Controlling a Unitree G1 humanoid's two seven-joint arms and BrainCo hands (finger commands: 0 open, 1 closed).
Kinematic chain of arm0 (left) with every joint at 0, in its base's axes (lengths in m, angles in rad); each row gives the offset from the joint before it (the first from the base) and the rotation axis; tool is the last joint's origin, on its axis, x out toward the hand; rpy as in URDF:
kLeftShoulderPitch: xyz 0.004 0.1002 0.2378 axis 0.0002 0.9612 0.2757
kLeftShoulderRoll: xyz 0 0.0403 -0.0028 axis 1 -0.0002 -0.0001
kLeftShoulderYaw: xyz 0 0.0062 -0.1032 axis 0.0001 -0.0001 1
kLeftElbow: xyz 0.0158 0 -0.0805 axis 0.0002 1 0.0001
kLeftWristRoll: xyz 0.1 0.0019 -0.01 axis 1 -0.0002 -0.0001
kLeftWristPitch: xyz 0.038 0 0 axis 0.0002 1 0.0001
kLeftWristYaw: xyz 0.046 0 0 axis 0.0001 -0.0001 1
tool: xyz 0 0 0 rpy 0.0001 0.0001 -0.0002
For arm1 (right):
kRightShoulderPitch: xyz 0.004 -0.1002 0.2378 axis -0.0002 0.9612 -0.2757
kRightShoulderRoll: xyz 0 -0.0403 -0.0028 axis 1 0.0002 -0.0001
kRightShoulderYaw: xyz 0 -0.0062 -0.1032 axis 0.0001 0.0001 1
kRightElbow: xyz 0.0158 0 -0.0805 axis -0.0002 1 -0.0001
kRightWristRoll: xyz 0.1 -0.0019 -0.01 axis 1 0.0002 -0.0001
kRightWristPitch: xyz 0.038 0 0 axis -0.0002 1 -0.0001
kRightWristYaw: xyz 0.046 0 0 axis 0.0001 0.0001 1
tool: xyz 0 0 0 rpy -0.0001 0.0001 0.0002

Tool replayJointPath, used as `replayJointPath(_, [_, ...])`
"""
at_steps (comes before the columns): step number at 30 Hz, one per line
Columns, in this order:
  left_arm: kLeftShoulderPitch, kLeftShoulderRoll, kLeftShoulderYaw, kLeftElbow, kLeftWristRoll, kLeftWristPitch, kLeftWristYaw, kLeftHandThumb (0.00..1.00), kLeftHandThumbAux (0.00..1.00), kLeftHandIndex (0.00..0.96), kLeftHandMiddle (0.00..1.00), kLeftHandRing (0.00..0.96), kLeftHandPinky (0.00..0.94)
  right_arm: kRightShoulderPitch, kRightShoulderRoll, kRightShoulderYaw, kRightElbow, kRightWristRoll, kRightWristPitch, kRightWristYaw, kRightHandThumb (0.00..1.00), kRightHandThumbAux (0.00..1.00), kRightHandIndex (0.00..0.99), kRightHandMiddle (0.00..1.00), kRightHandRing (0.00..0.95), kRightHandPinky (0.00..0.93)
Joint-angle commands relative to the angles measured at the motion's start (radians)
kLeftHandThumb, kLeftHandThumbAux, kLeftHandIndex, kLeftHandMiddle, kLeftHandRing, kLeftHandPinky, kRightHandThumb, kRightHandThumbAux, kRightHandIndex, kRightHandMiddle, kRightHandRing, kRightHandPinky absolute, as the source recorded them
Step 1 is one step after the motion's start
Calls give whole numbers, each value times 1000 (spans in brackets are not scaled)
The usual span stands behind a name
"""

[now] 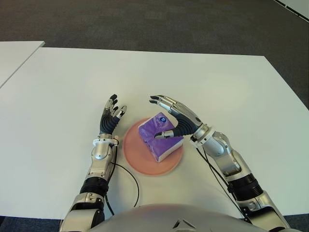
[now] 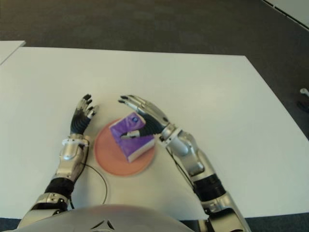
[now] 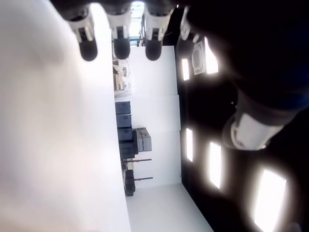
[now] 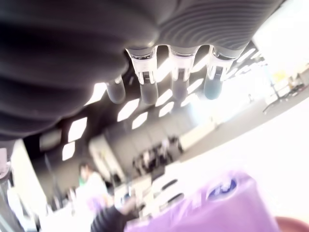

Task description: Put the tissue paper into the plate.

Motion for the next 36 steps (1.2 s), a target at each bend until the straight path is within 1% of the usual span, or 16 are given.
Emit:
replayJointPath(1, [37, -12, -4, 58, -20, 34, -25, 0, 579, 2, 0, 0, 0, 6, 24, -35, 82, 59, -41, -48, 114, 390, 0, 0, 0, 0])
replayJointPath(4, [36, -12, -3, 57, -24, 33, -31, 0, 572, 0, 0, 0, 0, 9, 38, -49, 99, 70, -51, -73, 127, 394, 0, 0, 0, 0])
replayJointPath(6, [37, -14, -2, 56, -29, 31, -33, 0, 569, 0, 0, 0, 0, 16, 53, -64, 109, 102, -55, -84, 129, 395, 0, 0, 0, 0])
replayJointPath(14, [35, -16, -1, 60, -40, 22, -41, 0, 565, 0, 0, 0, 0, 31, 93, -99, 121, 202, -46, -79, 112, 389, 0, 0, 0, 0])
replayJointPath(19, [33, -14, -2, 65, -44, 19, -51, 0, 562, 0, 0, 0, 0, 40, 114, -133, 78, 244, 23, -72, 94, 378, 0, 0, 0, 0])
replayJointPath(24, [31, -13, -3, 71, -46, 15, -51, 0, 560, 0, 0, 0, 0, 50, 140, -159, 48, 263, 68, -82, 88, 377, 0, 0, 0, 0])
replayJointPath(26, [30, -13, -3, 75, -46, 10, -50, 0, 560, 0, 0, 0, 0, 52, 153, -191, 42, 285, 84, -99, 88, 378, 6, 1, 0, 0])
replayJointPath(27, [31, -14, -3, 76, -45, 7, -48, 0, 560, 0, 0, 0, 0, 49, 149, -221, 75, 305, 66, -110, 89, 379, 9, 1, 0, 0])
replayJointPath(29, [31, -15, -4, 76, -44, 4, -47, 0, 562, 0, 0, 0, 0, 44, 148, -257, 127, 326, 35, -127, 94, 379, 21, 9, 0, 0])
replayJointPath(32, [32, -16, -4, 75, -45, 3, -48, 0, 564, 2, 3, 0, 0, 36, 162, -278, 171, 337, 9, -146, 103, 396, 26, 14, 0, 0])
replayJointPath(33, [32, -17, -4, 76, -46, 3, -47, 0, 564, 3, 3, 0, 0, 36, 177, -287, 177, 349, 5, -159, 105, 400, 26, 14, 0, 0])
replayJointPath(36, [32, -17, -3, 78, -49, 4, -47, 0, 570, 5, 8, 0, 0, 38, 211, -306, 184, 376, -3, -186, 122, 462, 24, 18, 0, 0])
